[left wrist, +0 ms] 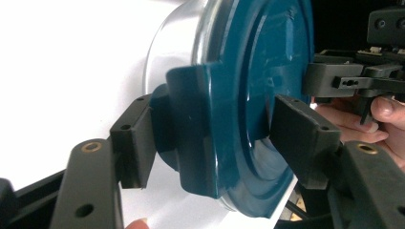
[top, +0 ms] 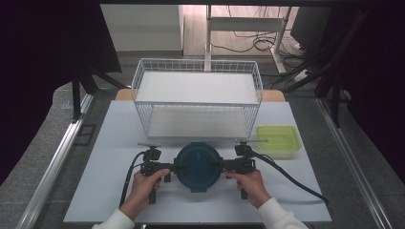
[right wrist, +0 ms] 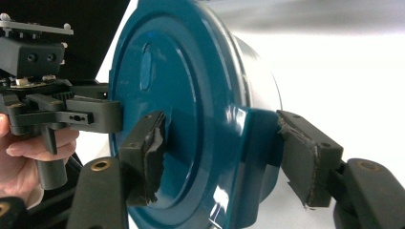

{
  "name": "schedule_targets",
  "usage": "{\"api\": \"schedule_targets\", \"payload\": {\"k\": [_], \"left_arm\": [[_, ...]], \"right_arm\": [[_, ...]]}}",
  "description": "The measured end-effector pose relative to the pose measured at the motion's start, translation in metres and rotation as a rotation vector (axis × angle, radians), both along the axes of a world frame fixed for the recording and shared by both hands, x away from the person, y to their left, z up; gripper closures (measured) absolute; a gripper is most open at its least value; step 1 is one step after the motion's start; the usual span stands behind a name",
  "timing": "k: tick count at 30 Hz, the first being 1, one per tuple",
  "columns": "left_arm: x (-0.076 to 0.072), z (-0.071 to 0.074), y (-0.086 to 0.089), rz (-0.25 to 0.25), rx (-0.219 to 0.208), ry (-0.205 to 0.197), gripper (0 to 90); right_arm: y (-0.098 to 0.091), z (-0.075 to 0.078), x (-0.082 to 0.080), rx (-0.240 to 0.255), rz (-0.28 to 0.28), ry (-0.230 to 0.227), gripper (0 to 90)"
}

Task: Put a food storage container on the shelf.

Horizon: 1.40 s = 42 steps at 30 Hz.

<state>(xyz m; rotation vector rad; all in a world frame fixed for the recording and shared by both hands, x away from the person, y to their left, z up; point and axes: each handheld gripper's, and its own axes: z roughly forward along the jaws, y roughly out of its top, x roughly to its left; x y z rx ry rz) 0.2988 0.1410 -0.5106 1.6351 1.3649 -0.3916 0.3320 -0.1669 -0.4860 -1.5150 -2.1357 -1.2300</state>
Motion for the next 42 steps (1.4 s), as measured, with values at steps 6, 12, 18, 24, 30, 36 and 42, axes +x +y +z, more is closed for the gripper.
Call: {"api": "schedule_targets", "payload": {"k": [6, 12, 18, 24, 30, 36, 42], "left_arm": [[-0.002, 0.004, -0.003, -0.018, 0.021, -0.025, 37.5], [-0.003, 0.008, -0.005, -0.023, 0.027, -0.044, 37.4], [-0.003, 0.013, -0.004, -0.035, 0.019, -0.061, 37.8], [-0.002, 0.020, -0.006, -0.040, 0.010, -0.089, 38.1], [-0.002, 0.025, -0.003, -0.039, 0.005, -0.104, 38.1], [0.002, 0.037, -0.001, -0.033, 0.011, -0.129, 38.4], [0.005, 0.051, -0.001, -0.032, 0.013, -0.154, 38.4]], "right_arm": [[-0.002, 0.005, -0.004, -0.001, -0.004, -0.044, 37.2], [-0.004, 0.009, -0.006, 0.001, -0.003, -0.061, 37.2], [-0.005, 0.014, -0.009, 0.005, -0.010, -0.086, 37.4], [-0.008, 0.022, -0.011, 0.014, -0.013, -0.114, 38.2], [-0.006, 0.030, -0.011, 0.000, -0.002, -0.148, 38.2], [-0.004, 0.038, -0.006, 0.009, 0.010, -0.162, 38.2], [-0.004, 0.053, -0.003, 0.010, 0.009, -0.195, 38.2]]}}
